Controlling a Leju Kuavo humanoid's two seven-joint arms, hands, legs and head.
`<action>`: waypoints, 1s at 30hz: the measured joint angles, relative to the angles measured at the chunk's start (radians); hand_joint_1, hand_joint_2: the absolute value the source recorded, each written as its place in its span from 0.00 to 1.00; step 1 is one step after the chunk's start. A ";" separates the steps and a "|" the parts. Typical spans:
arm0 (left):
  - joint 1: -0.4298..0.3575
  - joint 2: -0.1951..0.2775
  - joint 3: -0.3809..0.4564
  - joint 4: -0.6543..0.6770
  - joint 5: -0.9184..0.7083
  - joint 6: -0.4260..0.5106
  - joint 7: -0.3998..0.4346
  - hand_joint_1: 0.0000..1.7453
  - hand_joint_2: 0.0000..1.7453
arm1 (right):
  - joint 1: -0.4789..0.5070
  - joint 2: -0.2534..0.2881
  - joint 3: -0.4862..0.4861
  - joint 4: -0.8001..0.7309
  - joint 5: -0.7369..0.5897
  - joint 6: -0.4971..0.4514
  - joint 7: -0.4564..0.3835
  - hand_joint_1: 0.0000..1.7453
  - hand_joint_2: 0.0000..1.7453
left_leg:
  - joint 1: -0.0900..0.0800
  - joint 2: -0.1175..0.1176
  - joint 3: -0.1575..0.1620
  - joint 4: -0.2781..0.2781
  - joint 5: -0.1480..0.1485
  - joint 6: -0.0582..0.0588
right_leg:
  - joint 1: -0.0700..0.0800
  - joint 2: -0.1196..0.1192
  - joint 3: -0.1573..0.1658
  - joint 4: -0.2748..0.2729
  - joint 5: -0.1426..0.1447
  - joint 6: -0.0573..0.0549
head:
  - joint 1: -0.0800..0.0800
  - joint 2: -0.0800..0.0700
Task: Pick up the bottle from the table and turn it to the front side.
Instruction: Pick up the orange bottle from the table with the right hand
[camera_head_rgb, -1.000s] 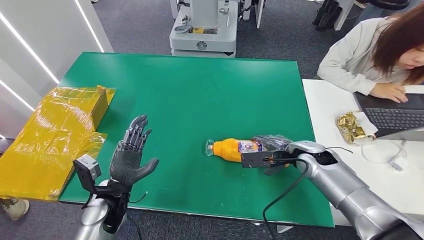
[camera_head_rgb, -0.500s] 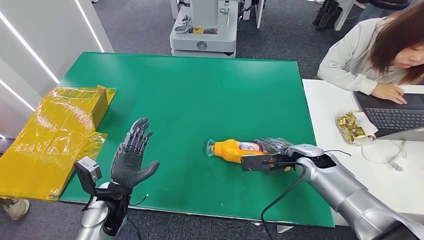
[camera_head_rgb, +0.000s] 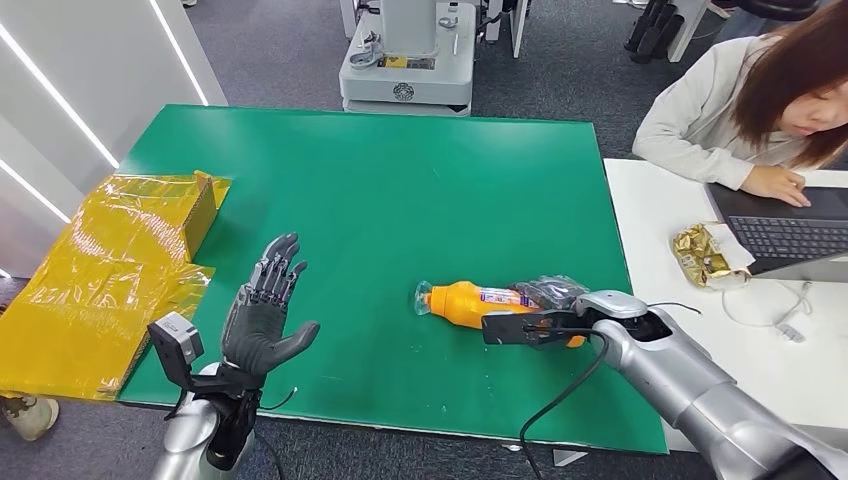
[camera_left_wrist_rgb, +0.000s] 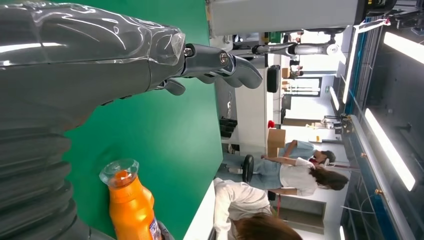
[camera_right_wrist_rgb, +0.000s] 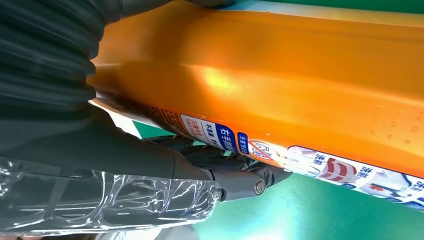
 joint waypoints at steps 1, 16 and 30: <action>-0.001 0.000 0.000 0.000 0.000 0.000 0.000 0.00 1.00 | 0.000 0.000 0.000 0.000 0.000 -0.003 -0.001 1.00 1.00 | 0.000 0.000 0.000 0.000 0.000 0.000 | 0.000 0.000 0.000 0.000 0.000 0.000 | 0.000 0.000; 0.015 0.002 0.000 0.000 0.001 0.031 -0.030 0.00 1.00 | 0.164 0.000 -0.184 -0.075 -0.236 -0.232 -0.239 1.00 1.00 | 0.000 -0.001 -0.001 0.000 0.000 0.000 | 0.000 -0.001 0.000 0.000 0.000 0.000 | 0.000 0.000; 0.024 0.000 0.000 0.000 -0.015 0.045 -0.036 0.00 1.00 | 0.533 0.017 -0.518 -0.440 -0.318 -0.469 -0.349 1.00 1.00 | 0.000 -0.003 -0.002 0.000 -0.001 0.000 | 0.000 -0.003 0.000 0.000 -0.001 0.000 | 0.000 0.000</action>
